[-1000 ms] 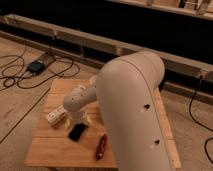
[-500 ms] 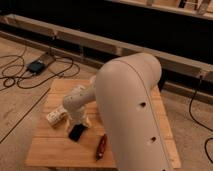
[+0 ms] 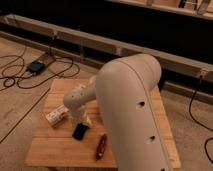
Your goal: Place the eraser on the white sponge
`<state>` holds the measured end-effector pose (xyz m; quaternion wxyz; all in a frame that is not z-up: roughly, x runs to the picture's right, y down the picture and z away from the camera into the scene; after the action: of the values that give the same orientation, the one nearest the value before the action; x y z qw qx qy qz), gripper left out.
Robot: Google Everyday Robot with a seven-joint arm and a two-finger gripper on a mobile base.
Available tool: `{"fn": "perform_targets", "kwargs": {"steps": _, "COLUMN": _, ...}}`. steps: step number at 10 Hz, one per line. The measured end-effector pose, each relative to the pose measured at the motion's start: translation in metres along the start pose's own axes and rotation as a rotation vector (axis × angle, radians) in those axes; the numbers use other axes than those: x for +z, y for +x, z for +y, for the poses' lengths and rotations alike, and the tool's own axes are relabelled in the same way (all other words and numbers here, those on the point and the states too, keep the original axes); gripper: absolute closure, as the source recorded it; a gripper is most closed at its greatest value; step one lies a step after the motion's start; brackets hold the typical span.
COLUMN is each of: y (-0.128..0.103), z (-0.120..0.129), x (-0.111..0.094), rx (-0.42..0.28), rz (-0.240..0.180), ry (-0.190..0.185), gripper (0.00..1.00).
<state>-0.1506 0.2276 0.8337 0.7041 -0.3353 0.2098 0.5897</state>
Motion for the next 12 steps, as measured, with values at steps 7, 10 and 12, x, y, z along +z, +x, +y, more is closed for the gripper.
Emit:
{"fn": "perform_targets", "kwargs": {"steps": 7, "y": -0.006, "z": -0.013, "x": -0.069, "rx": -0.066, "rz": -0.061, "ry": -0.039, "gripper": 0.82}}
{"fn": "perform_targets", "kwargs": {"steps": 10, "y": -0.013, "z": -0.056, "x": -0.127, "rx": -0.081, "rz": -0.116, "ry": -0.031, "gripper": 0.82}}
{"fn": "perform_targets", "kwargs": {"steps": 12, "y": -0.013, "z": -0.091, "x": -0.147, "rx": -0.061, "rz": -0.134, "ry": -0.022, "gripper": 0.82}}
